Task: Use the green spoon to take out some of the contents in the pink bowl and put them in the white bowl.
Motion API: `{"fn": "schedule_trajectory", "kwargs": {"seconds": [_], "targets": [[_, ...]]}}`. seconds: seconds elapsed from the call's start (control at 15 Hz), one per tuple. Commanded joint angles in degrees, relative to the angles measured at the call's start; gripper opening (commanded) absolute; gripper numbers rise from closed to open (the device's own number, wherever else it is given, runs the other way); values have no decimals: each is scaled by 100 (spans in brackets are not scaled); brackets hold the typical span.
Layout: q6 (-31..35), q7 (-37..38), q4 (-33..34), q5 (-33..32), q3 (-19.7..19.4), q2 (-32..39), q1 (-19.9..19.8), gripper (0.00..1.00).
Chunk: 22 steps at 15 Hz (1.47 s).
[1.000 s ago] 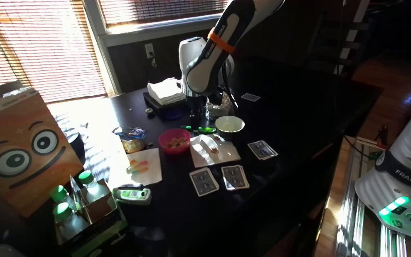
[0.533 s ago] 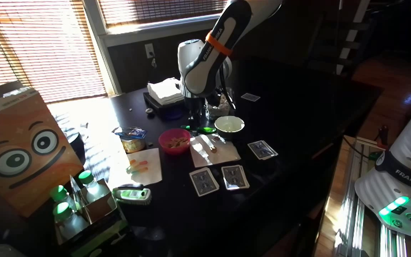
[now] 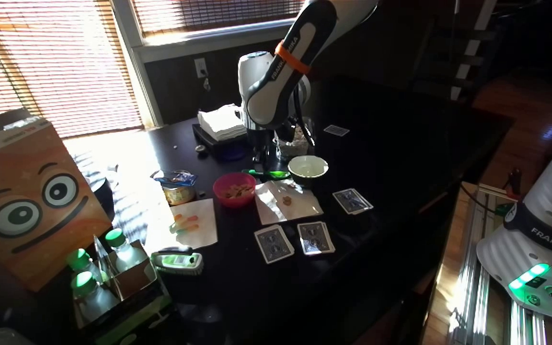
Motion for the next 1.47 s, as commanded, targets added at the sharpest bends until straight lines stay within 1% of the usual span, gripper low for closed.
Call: {"fn": "schedule_trajectory", "kwargs": {"seconds": [0.0,0.07,0.2,0.27,0.47,0.6,0.8,0.93,1.07,1.2,1.4], "targets": [[-70,-38,137,108,69,80,-70,22],[-71,-48,124,120,73,73,-90,10],[-57,-44,99,120,62,50,-111,0],[-38,-55,80,131,69,27,-138,4],[-25,-113,-6,151,83,-80,-233,4],[26,-205,-135,217,147,-255,-363,4],[162,-389,-288,491,380,-578,-637,4],[180,-688,-306,949,741,-742,-922,4],[123,-1304,-313,1706,1353,-854,-1329,4],[104,-1908,-336,2450,1871,-888,-1594,4],[334,-3147,-440,3559,2541,-822,-1907,4]]}}
